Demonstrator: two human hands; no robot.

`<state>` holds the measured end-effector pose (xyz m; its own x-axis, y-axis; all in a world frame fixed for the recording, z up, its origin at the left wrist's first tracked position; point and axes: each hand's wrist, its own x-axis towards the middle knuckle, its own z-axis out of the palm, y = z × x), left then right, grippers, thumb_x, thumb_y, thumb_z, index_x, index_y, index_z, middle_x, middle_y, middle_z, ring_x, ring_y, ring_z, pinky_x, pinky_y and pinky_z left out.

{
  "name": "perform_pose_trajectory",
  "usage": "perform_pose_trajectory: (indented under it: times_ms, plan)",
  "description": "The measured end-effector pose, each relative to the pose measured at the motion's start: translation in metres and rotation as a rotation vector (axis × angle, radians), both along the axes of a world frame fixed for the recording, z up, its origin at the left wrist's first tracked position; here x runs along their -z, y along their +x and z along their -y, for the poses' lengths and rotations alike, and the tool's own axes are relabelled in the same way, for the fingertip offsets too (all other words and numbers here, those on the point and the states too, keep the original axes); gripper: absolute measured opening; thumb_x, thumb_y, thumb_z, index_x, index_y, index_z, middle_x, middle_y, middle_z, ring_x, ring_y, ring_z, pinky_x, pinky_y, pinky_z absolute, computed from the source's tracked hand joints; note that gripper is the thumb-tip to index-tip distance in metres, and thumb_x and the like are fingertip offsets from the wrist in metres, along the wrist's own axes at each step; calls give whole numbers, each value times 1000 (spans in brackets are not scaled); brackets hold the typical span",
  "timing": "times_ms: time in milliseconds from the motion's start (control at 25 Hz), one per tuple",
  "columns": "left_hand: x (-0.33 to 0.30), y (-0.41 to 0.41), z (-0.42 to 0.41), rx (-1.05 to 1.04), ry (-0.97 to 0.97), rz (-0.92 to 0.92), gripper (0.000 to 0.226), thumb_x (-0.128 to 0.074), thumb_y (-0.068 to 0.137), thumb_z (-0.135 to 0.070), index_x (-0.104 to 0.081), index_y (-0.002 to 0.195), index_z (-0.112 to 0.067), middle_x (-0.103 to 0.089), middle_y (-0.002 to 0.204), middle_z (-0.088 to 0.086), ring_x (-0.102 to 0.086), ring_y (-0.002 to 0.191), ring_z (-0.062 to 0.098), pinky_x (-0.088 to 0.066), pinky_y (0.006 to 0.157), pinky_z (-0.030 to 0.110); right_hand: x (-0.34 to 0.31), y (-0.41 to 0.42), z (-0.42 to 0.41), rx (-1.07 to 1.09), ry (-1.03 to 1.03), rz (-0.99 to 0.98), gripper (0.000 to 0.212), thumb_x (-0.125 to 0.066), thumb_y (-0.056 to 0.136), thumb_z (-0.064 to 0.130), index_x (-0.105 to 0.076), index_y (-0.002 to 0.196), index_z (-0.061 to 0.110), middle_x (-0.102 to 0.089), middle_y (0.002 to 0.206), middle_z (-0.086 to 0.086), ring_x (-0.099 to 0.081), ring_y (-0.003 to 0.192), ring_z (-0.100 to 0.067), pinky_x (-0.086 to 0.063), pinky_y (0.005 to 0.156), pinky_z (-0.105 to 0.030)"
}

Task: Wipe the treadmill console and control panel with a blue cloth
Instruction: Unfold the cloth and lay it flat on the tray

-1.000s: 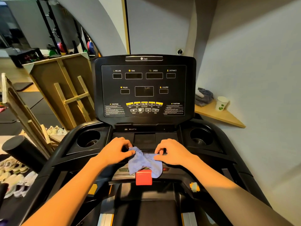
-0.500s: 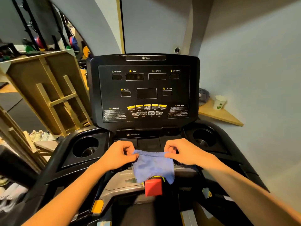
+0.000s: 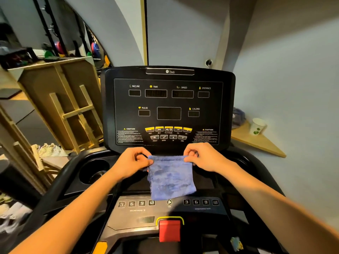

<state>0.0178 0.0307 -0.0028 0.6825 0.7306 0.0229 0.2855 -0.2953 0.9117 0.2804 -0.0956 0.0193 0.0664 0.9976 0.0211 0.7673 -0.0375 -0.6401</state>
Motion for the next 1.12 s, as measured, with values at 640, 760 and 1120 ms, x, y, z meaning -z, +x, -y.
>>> perform_pose_trajectory:
  times_ms: [640,760,1120]
  plan:
    - [34,25,-10,-231,297,-338,26,-81,77,-32,-72,58,-17,-67,51,-5,-65,52,3,-55,66,21,32,-3,-18,6,-36,664,20,-49,94,48,-52,89,29,-64,82,6,-59,80,-22,-44,68,-33]
    - [38,26,-7,-296,392,-454,30,-79,77,-40,-69,58,-20,-63,49,-5,-62,51,7,-53,62,27,44,-6,-14,4,-65,761,24,-41,98,44,-59,100,29,-66,95,5,-63,89,-25,-42,69,-34]
    - [33,9,14,123,851,-328,26,-58,88,-38,-69,106,-23,-66,97,-6,-63,92,16,-52,80,33,50,-20,3,-164,79,539,27,-44,100,24,-65,116,18,-62,109,-1,-55,103,-20,-42,81,-29]
